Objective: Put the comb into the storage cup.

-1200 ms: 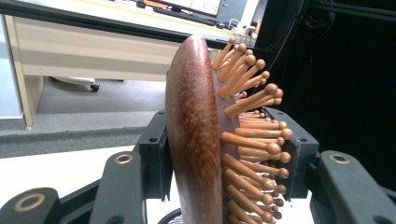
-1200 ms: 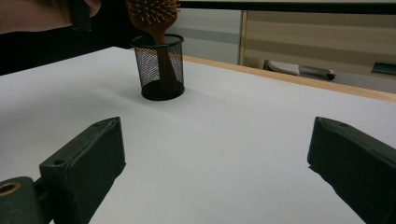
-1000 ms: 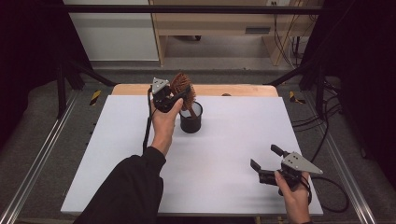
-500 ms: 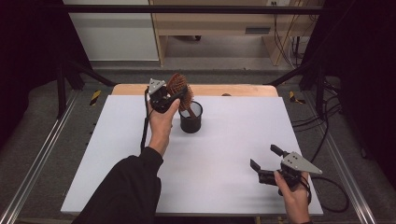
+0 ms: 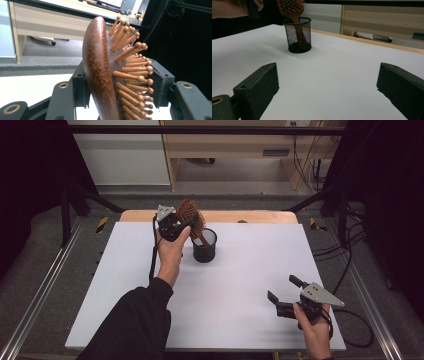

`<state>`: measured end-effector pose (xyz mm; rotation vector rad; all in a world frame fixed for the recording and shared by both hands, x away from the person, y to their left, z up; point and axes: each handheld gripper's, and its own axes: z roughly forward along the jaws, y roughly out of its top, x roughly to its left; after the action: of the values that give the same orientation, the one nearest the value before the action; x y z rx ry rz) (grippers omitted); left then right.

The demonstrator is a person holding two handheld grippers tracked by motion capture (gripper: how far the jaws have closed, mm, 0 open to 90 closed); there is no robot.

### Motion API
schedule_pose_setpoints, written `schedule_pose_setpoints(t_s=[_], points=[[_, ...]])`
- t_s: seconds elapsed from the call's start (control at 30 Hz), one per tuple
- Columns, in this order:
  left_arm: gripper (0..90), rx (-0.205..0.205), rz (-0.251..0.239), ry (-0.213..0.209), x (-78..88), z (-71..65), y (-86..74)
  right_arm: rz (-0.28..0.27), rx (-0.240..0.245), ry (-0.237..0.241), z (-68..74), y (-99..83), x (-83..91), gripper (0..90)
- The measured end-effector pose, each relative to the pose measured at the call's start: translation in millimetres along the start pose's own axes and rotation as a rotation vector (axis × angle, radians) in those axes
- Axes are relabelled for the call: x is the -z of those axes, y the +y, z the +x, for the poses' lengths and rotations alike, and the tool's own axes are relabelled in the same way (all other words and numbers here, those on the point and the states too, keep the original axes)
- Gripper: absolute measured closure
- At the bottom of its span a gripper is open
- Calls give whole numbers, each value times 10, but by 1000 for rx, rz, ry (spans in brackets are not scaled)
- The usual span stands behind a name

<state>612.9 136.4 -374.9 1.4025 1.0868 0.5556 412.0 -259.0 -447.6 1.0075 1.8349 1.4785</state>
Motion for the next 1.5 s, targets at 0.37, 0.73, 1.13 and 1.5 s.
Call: schedule_pose_setpoints(t_s=[0.37, 0.73, 1.13, 1.5], points=[[432, 34, 3, 13, 18, 107, -27, 1, 1, 1, 1, -1, -5, 41], [427, 57, 7, 12, 34, 177, -44, 4, 1, 1, 4, -2, -6, 41], [419, 55, 13, -1, 24, 202, -47, 6, 0, 2, 8, -3, -10, 41], [396, 13, 24, 6, 15, 197, -47, 8, 0, 3, 10, -5, -13, 41]])
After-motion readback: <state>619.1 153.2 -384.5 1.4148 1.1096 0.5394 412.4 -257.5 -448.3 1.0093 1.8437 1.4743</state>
